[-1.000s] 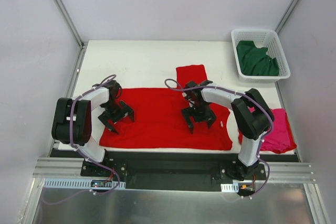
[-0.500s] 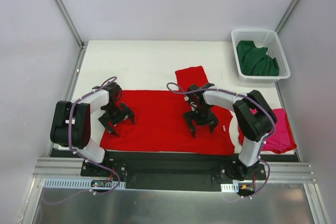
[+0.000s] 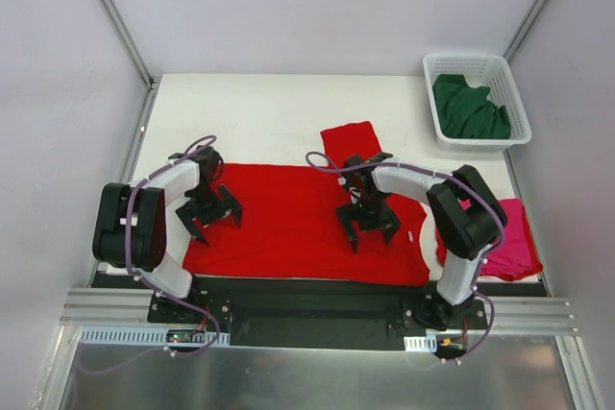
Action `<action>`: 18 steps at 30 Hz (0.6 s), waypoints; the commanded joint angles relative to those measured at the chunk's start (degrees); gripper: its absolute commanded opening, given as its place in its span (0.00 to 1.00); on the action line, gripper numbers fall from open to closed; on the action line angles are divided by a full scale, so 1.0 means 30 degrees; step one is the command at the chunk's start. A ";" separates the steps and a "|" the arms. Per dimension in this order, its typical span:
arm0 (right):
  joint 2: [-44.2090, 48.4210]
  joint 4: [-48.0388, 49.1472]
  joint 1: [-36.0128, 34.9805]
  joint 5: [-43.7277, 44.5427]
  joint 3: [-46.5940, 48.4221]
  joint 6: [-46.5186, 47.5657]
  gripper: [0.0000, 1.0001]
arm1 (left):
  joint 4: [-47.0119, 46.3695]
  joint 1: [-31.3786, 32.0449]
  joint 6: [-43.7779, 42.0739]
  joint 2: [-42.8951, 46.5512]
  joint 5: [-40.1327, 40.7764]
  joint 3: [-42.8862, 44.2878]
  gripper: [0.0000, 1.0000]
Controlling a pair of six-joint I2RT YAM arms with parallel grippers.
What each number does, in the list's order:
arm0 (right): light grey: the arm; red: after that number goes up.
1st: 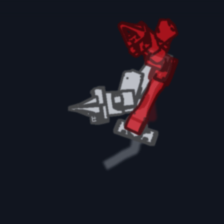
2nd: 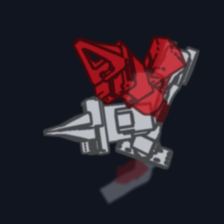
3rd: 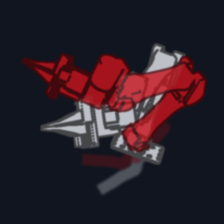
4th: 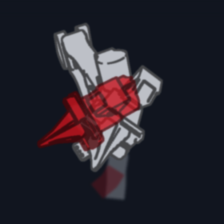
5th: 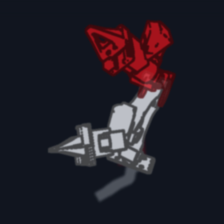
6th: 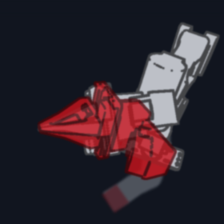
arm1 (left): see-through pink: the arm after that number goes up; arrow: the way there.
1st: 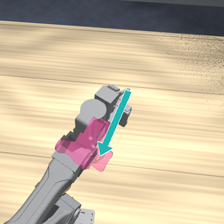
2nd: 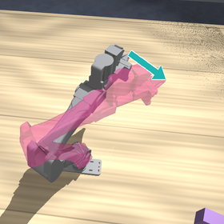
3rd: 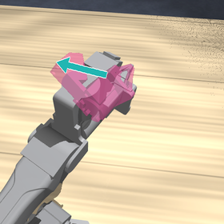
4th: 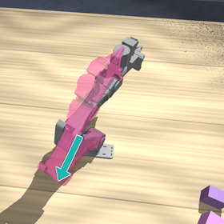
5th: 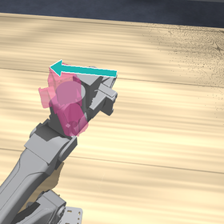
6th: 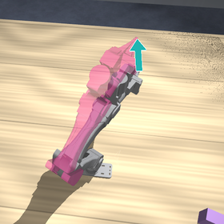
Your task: Fold and stack the t-shirts
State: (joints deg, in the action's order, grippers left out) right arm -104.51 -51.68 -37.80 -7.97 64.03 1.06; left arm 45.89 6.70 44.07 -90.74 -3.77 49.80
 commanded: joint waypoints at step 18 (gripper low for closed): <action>0.1671 -0.2430 0.0265 0.1189 0.3262 0.0378 0.96 | 0.1748 -0.0035 -0.0805 0.1562 0.1169 -0.0874 0.99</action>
State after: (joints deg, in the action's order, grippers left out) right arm -104.29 -54.61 -37.80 -6.83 68.45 1.17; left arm 45.87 6.70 43.27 -88.33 -2.87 46.17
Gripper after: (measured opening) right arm 0.960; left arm 0.993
